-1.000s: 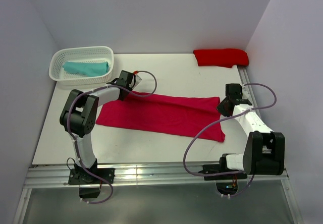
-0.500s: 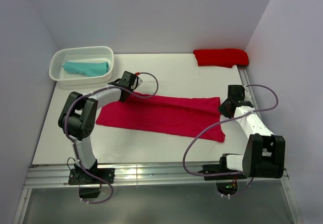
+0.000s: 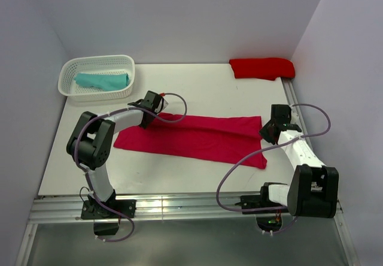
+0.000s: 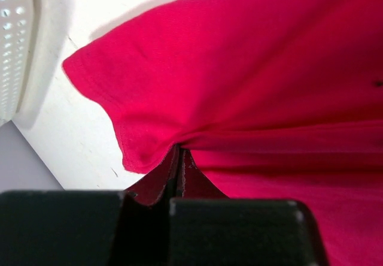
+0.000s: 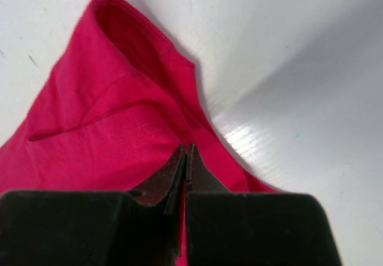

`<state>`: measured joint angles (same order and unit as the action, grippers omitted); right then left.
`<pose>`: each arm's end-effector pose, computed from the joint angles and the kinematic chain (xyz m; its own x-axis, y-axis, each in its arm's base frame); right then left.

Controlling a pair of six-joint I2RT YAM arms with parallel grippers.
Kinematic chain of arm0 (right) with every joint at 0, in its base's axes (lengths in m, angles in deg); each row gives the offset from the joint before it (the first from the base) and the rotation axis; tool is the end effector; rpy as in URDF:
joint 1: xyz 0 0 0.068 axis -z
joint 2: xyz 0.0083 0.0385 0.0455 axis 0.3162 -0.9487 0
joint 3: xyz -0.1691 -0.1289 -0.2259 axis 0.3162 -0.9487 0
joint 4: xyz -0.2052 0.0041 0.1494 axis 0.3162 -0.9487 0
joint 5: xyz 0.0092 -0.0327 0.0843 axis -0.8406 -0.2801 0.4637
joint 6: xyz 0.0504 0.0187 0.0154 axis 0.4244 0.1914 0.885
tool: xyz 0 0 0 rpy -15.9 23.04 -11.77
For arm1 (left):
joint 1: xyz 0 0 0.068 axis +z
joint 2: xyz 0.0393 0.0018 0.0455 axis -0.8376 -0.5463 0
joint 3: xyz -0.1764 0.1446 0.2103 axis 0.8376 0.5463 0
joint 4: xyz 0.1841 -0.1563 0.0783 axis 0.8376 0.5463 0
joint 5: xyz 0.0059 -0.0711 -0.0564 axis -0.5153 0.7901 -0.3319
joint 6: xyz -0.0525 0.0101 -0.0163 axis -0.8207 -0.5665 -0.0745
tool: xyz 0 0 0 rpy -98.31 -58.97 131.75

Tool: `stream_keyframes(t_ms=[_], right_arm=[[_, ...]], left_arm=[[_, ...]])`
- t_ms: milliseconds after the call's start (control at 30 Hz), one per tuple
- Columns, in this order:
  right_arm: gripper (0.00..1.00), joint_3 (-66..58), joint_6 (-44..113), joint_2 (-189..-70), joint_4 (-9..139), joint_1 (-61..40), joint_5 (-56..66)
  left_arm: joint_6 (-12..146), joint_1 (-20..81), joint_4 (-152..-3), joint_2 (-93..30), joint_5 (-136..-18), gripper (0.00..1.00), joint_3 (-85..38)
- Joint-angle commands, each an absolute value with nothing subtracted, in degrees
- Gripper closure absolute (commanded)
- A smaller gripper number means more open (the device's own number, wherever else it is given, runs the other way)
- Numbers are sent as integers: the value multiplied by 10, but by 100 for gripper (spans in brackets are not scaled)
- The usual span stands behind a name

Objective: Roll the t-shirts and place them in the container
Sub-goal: Fold the tshirt

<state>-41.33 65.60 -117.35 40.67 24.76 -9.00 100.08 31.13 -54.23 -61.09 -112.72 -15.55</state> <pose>0.2080 -0.0274 0.2344 -0.5414 0.6756 -0.5005 0.6397 0.7173 0.2762 0.3391 -0.1439 0.1996 -0.6697 0.6833 -0.2907 0.4690 0.6927 0.5479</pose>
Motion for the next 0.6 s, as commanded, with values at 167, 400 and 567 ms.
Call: stream_keyframes(t_ms=[167,400,567], right_arm=[[100,-432,642,-1169,417,255,-89],[100,-439,640,-1181,426,255,-90],[100,-443,636,-1176,425,255,-89]], left_arm=[[981,311,-536,-592,-1127,98,-147],[977,311,-526,-585,-1117,98,-150],[976,311,-527,-586,-1117,94,-143]])
